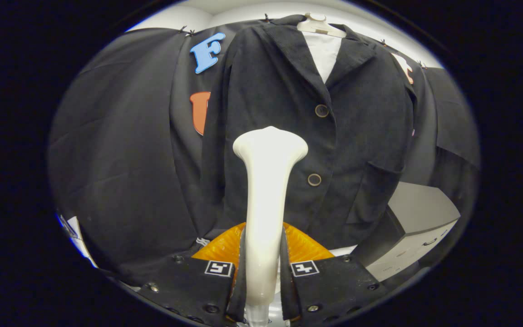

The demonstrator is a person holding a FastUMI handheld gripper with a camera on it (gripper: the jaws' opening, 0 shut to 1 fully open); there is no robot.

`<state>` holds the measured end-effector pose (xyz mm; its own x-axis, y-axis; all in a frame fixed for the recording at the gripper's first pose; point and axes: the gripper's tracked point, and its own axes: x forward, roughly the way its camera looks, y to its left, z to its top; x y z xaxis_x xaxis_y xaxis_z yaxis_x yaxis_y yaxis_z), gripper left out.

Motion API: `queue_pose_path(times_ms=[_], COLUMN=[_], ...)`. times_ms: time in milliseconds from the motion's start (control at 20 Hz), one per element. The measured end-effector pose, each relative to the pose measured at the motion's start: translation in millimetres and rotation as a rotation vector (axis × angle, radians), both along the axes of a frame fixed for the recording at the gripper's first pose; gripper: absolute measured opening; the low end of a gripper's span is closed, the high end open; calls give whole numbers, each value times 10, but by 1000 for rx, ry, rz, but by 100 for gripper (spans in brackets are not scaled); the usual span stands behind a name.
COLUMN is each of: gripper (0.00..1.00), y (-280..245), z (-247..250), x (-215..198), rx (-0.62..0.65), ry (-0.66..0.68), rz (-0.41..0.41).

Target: Iron the clothes twice with a garment steamer, once on the left side and once on the right side.

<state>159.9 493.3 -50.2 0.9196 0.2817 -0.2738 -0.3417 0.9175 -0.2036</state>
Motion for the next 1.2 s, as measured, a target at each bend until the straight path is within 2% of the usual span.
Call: queue_pose_path(times_ms=[850, 1050, 1200], gripper=[33, 33, 33], y=[-342, -416, -472], z=[-1372, -1500, -1377], x=[-36, -69, -130], rx=[-83, -88, -77], ry=[172, 189, 173], rz=[10, 19, 27])
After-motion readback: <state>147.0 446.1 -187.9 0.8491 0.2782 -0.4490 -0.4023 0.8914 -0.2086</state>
